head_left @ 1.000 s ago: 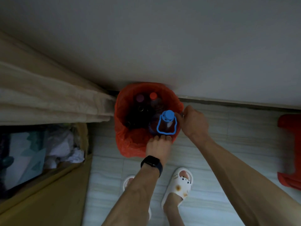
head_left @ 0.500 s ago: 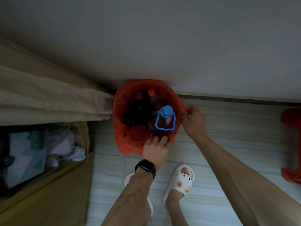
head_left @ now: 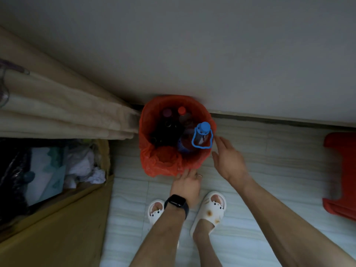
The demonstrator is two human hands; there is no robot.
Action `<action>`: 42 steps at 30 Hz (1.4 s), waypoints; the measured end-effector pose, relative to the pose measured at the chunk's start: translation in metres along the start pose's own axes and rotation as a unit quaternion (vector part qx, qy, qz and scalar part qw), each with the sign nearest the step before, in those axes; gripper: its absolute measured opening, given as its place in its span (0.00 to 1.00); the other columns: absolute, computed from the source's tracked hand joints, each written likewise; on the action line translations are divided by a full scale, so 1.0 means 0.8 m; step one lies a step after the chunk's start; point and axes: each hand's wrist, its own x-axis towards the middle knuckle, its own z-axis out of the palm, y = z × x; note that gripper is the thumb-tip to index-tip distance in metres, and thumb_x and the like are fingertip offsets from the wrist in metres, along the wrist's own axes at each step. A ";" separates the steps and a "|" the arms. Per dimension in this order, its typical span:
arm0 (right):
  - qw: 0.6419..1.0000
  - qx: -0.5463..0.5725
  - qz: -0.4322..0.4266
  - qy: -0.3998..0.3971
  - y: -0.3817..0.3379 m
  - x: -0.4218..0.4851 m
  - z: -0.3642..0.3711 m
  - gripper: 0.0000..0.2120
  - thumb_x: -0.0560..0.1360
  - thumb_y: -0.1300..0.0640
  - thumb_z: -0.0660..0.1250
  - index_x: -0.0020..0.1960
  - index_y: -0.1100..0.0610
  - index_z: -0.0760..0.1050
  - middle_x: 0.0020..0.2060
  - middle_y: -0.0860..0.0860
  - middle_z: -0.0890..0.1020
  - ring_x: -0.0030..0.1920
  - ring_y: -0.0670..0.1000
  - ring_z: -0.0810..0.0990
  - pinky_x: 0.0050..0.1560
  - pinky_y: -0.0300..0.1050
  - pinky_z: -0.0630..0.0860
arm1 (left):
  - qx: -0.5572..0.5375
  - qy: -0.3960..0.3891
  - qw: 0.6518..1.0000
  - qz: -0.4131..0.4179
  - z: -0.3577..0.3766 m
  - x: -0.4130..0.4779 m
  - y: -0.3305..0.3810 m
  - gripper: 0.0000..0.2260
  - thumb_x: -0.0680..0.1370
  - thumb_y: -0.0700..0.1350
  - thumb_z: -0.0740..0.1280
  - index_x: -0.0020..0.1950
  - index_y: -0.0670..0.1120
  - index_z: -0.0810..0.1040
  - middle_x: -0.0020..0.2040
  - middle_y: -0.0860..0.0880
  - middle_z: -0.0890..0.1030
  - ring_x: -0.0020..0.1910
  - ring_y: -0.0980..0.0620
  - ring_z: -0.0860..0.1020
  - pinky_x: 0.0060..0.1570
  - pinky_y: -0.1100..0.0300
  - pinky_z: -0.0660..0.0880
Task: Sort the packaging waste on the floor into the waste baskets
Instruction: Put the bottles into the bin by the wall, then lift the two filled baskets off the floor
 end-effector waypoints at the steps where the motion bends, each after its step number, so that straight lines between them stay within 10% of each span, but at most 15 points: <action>1: 1.000 -0.013 0.009 -0.014 -0.005 -0.011 -0.007 0.24 0.79 0.57 0.63 0.74 0.56 0.64 0.71 0.55 0.70 0.57 0.64 0.80 0.51 0.56 0.78 | -0.002 -0.003 1.000 -0.006 -0.007 -0.008 -0.002 0.17 0.76 0.42 0.62 0.65 0.46 0.74 0.65 0.46 0.71 0.66 0.43 0.68 0.61 0.48 0.68; 7: 0.999 -0.018 -0.039 -0.013 -0.070 -0.086 -0.091 0.19 0.75 0.58 0.62 0.65 0.56 0.72 0.58 0.56 0.79 0.54 0.63 0.78 0.48 0.53 0.77 | -0.014 0.030 0.997 -0.066 -0.086 -0.084 0.000 0.17 0.77 0.44 0.62 0.66 0.48 0.71 0.65 0.46 0.70 0.65 0.43 0.69 0.59 0.50 0.68; 20: 0.964 -0.055 -0.259 -0.001 -0.197 -0.286 -0.239 0.17 0.78 0.51 0.61 0.66 0.51 0.74 0.61 0.47 0.79 0.63 0.54 0.72 0.58 0.49 0.75 | -0.150 0.215 0.921 -0.287 -0.170 -0.353 0.044 0.17 0.79 0.48 0.58 0.67 0.53 0.71 0.63 0.48 0.74 0.61 0.44 0.74 0.56 0.51 0.70; 30: 0.870 -0.135 -0.462 -0.107 -0.248 -0.539 -0.175 0.15 0.78 0.49 0.61 0.63 0.48 0.75 0.61 0.46 0.79 0.65 0.53 0.71 0.60 0.48 0.74 | -0.303 0.265 0.770 -0.495 0.007 -0.649 0.138 0.16 0.79 0.48 0.59 0.67 0.55 0.72 0.66 0.52 0.74 0.64 0.47 0.72 0.61 0.54 0.67; 42: 0.737 -0.296 -0.551 -0.255 -0.200 -0.869 0.088 0.20 0.80 0.45 0.59 0.70 0.50 0.70 0.64 0.50 0.78 0.67 0.55 0.69 0.61 0.50 0.74 | -0.469 0.248 0.565 -0.632 0.431 -0.910 0.292 0.14 0.77 0.47 0.62 0.61 0.54 0.76 0.61 0.49 0.78 0.60 0.46 0.77 0.57 0.53 0.74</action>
